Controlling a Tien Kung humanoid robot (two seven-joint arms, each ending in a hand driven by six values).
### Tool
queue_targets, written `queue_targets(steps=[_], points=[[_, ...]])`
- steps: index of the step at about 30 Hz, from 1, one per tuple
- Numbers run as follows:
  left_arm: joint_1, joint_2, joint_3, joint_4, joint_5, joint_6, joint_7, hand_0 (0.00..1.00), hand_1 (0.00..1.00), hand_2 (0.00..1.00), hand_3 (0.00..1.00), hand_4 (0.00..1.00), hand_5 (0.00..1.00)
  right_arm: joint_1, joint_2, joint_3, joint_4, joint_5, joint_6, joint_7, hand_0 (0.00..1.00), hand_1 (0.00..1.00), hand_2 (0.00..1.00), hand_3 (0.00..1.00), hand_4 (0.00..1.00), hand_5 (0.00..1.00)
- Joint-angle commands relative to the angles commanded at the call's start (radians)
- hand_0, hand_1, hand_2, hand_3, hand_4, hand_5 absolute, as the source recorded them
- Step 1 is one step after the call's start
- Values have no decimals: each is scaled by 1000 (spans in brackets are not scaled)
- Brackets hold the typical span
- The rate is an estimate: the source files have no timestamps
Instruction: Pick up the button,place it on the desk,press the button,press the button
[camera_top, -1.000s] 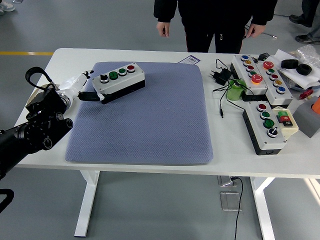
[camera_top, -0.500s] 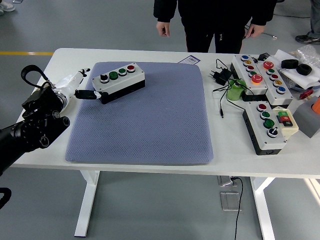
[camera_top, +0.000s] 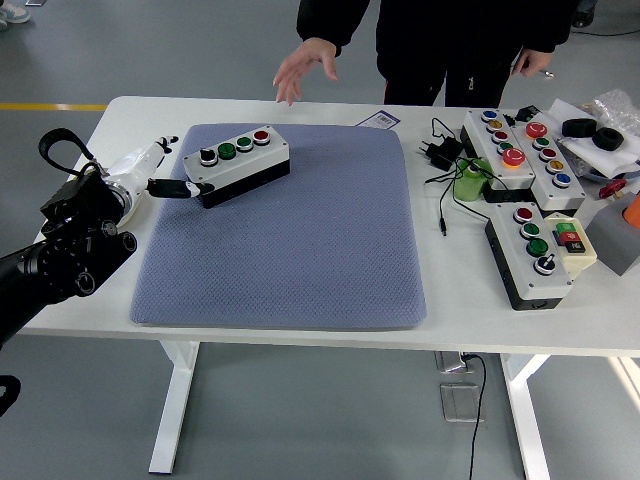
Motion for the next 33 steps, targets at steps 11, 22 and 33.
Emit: queue_targets(steps=[11, 22, 33], points=[[8, -3, 2, 0, 4, -6, 2, 855, 906, 955, 998, 987, 598, -3, -3, -4, 0, 8, 1, 3, 642, 508, 548, 591, 246, 362], [16, -7, 11, -2, 3, -8, 3, 858, 911, 958, 998, 988, 601, -11, -4, -15, 0, 16, -1, -1, 642, 508, 548, 590, 245, 362], [19, -8, 14, -4, 3, -9, 3, 858, 911, 959, 998, 987, 600, -13, -2, -7, 0, 9, -2, 0, 642, 508, 547, 591, 245, 362]])
